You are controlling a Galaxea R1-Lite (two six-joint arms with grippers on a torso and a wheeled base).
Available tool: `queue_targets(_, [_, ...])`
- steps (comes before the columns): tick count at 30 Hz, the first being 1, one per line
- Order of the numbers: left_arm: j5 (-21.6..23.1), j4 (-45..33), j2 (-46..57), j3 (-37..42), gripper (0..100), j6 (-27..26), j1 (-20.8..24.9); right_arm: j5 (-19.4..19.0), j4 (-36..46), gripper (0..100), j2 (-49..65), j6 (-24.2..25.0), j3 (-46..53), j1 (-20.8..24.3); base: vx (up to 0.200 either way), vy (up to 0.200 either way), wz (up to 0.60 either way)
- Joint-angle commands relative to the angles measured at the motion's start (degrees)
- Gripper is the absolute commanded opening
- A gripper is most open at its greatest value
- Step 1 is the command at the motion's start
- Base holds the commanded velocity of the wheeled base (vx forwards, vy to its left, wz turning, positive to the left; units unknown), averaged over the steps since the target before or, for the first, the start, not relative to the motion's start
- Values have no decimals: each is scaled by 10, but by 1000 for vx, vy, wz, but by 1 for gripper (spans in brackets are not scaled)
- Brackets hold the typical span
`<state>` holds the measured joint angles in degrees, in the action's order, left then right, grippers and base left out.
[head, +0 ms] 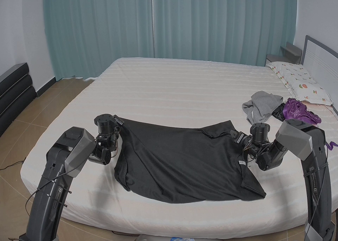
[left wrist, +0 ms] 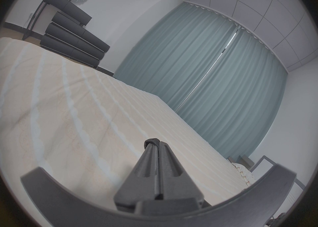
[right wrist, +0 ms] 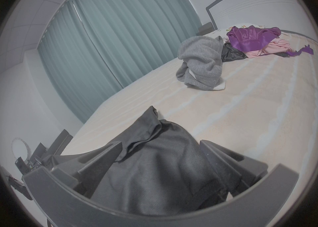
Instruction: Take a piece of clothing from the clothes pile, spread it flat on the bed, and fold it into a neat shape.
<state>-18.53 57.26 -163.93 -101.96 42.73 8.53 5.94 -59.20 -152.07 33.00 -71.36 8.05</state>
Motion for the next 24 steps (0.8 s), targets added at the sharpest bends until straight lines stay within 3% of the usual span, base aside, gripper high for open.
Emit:
queue_targets(1, [-1,8,8,27,0,0,1,6,38,100,-25,-9,-69,-4,0,0,0])
queue_targets(6, [2,18,16,45,0,3,2,8,98,100,-35,-8,-104,-14,0,0,0])
queue_targets(19, [1,19,17,59,0,3,6,5,146,100,-58,-3,-158,-16,0,0,0])
queue_targets(20, [1,19,17,59,0,4,6,5,149,0,-60,-3,-159,-17,0,0,0])
queue_targets(24, [1,18,17,59,0,4,6,2,160,0,-65,-3,-161,-17,0,0,0])
